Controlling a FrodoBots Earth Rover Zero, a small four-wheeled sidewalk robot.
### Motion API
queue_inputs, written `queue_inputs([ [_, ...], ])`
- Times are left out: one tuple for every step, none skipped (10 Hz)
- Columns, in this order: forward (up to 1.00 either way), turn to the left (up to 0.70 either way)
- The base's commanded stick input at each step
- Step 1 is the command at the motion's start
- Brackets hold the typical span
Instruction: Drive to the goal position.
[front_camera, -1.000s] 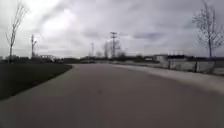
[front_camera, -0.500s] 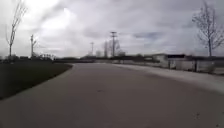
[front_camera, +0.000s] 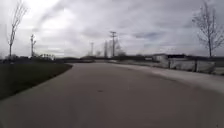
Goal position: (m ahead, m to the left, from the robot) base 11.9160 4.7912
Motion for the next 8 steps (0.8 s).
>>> queue_inputs([
  [1.00,0.01],
  [1.00,0.01],
  [1.00,0.02],
  [1.00,0.02],
  [1.00,0.03],
  [1.00,0.03],
  [1.00,0.04],
  [1.00,0.05],
])
